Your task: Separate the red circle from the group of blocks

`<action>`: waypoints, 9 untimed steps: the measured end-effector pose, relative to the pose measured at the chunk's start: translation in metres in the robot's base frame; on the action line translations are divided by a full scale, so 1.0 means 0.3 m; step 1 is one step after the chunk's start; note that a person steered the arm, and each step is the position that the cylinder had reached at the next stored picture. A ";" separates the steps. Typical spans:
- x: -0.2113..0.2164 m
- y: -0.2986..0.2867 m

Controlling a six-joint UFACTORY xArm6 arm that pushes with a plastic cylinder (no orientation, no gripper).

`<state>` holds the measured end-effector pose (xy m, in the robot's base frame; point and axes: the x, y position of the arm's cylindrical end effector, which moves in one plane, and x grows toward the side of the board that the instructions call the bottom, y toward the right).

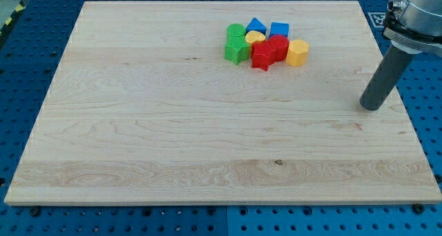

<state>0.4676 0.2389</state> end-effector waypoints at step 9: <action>-0.327 -0.168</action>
<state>0.3695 0.1884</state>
